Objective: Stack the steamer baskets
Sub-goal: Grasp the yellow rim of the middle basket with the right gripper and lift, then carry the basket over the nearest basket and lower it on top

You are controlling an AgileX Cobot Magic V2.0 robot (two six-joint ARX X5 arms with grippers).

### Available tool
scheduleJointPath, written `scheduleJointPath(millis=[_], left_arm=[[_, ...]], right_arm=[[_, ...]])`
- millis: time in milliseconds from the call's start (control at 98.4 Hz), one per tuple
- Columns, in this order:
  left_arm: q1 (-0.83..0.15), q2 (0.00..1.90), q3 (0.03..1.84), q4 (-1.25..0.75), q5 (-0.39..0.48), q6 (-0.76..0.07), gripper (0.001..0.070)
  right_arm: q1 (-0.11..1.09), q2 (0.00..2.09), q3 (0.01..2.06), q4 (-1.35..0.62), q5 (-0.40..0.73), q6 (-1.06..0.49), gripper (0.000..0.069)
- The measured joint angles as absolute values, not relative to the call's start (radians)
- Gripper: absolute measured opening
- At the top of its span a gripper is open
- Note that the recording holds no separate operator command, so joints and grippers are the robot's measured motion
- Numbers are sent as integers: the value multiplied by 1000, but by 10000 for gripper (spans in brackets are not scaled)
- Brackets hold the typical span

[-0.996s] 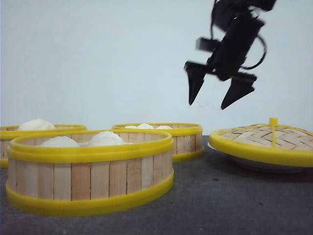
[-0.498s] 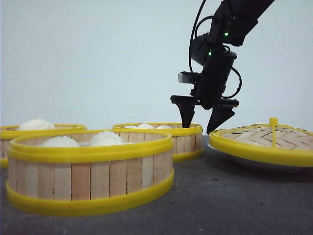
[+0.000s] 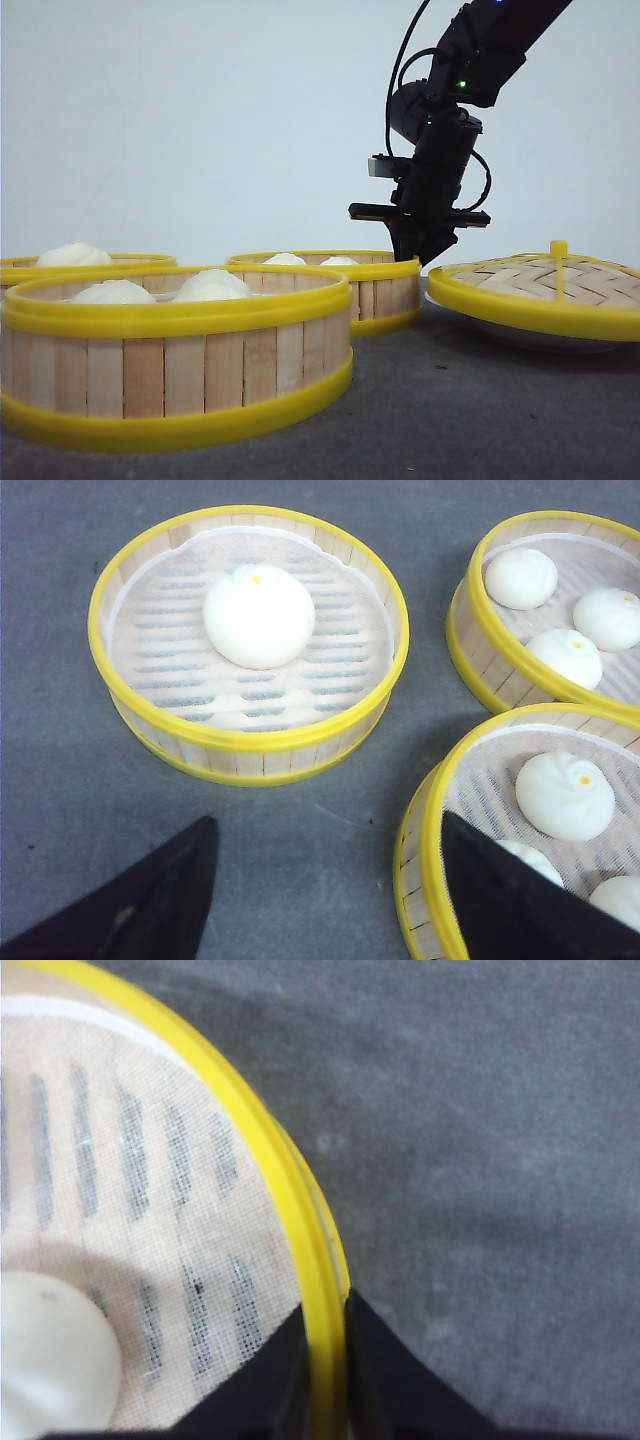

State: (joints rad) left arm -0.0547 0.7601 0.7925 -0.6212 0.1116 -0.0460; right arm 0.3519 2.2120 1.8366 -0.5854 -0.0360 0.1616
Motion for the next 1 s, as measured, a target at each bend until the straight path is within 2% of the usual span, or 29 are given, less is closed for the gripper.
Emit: scheduleJointPath(millis=[153, 315, 651, 783, 996], left_arm=[[-55, 760, 793, -621, 112, -45, 428], [-55, 760, 793, -621, 112, -44, 428], [-55, 760, 793, -621, 112, -44, 428], [-55, 760, 793, -621, 111, -44, 428], [-55, 760, 793, -621, 111, -44, 428]], right_arm=[[353, 2227, 1915, -643, -40, 174, 26], [353, 2229, 2091, -784, -40, 218, 26], [372, 2227, 2450, -1262, -36, 256, 26], [408, 2179, 2464, -1315, -12, 259, 26], [512, 2047, 2464, -1346, 115, 259, 26]])
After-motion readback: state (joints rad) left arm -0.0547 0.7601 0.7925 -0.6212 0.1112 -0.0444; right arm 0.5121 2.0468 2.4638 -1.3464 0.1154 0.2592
